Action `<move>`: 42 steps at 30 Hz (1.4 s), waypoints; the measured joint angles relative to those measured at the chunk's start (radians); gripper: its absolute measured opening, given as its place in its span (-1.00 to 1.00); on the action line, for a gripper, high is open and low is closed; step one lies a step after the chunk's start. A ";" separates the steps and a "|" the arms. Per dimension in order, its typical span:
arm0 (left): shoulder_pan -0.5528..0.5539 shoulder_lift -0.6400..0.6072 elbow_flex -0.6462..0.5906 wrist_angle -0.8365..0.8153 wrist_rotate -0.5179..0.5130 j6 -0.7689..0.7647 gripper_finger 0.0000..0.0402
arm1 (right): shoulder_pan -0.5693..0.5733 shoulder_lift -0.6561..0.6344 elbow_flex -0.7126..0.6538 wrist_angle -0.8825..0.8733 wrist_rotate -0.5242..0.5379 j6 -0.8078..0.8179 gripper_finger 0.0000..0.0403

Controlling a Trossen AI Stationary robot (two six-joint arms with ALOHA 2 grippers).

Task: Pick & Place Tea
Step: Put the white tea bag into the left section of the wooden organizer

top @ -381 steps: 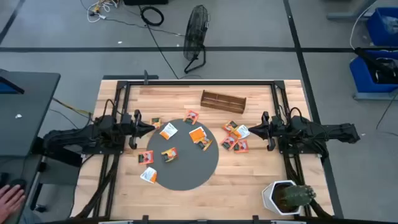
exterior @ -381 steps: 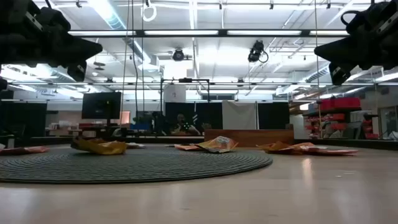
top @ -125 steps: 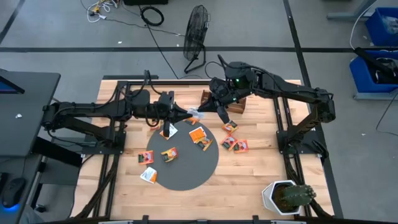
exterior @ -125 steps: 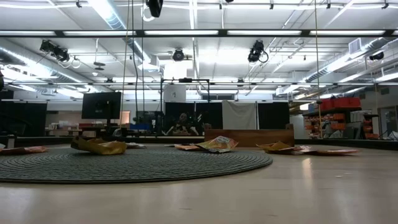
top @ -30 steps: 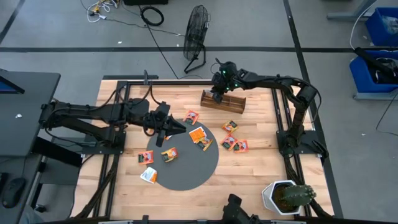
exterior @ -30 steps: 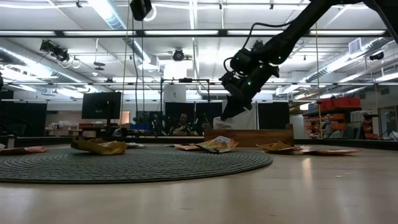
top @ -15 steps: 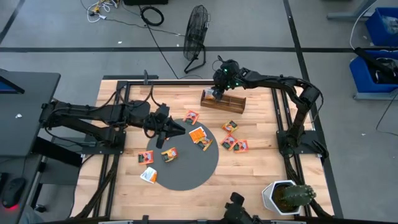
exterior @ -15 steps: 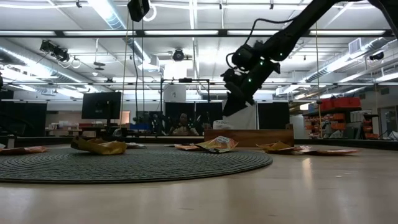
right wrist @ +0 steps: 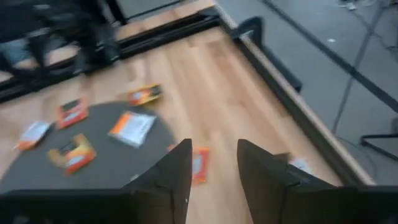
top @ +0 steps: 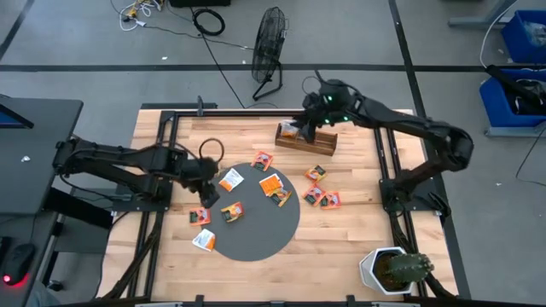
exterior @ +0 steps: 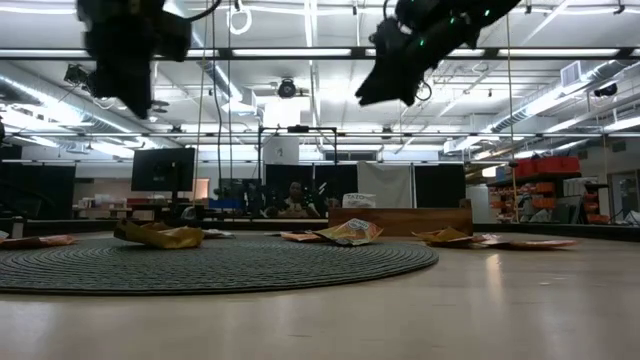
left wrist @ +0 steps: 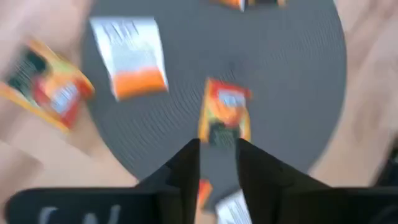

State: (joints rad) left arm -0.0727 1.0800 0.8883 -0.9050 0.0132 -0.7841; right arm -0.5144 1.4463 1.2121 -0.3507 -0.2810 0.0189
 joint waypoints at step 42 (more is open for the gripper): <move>-0.668 0.385 -0.170 0.283 0.024 -0.933 0.18 | 0.302 -0.025 0.000 -0.047 0.133 0.195 -0.34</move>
State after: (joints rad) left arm -0.7403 1.4653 0.7179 -0.6221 0.0374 -1.7174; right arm -0.2126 1.4216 1.2121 -0.3981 -0.1478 0.2137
